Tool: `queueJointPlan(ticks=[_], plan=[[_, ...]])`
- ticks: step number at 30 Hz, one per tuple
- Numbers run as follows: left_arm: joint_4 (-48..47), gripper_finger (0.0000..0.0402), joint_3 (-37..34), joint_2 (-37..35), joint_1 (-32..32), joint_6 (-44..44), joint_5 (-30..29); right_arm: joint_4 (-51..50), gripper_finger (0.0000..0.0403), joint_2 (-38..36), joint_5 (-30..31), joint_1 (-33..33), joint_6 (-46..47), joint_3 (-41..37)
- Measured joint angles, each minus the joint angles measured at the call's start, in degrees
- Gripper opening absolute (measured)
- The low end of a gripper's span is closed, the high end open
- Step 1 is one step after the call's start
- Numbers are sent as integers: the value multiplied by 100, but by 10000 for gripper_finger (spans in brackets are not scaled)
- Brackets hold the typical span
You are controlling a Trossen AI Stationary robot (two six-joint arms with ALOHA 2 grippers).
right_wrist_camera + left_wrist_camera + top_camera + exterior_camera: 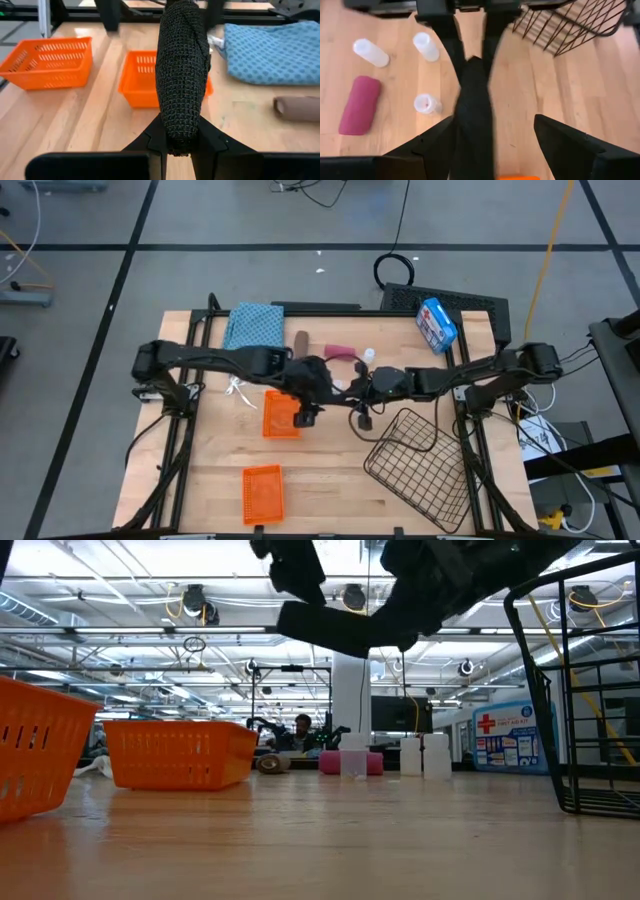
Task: Pick & Place Medicine items
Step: Put the black bandage into the bottom orange basket
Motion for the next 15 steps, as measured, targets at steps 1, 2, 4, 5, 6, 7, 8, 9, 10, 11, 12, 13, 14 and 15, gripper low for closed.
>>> queueJointPlan(ticks=[1,2,4,5,6,7,8,9,10,11,12,13,14,15], plan=[[-24,274,41,102,1,15,-3,2,42,40,-62,0,-3,27],[-37,274,64,196,13,27,-19,-25,42,74,-83,0,-5,51],[-138,274,80,371,33,35,-98,-4,42,150,-85,2,-23,108],[-231,274,91,444,41,36,-143,7,42,159,-85,2,-25,111],[-267,274,96,478,54,40,-198,-29,42,159,-85,2,-27,110],[-286,273,101,497,72,42,-222,-28,42,159,-85,2,-32,109],[-326,273,109,507,77,42,-253,-15,42,159,-85,2,-52,109],[-352,273,111,518,85,42,-264,-21,42,159,-84,2,-60,109],[-349,273,111,537,91,41,-287,-24,42,159,-81,1,-65,109],[-324,273,111,556,92,42,-303,-24,42,159,-79,0,-68,109],[-294,273,111,568,88,41,-306,-24,42,159,-83,0,-68,109],[-266,272,109,569,86,40,-306,-22,42,159,-83,2,-71,109],[-235,269,109,562,85,40,-306,-22,42,159,-85,2,-73,109],[-206,261,110,553,74,42,-306,-19,43,157,-83,2,-93,109]])
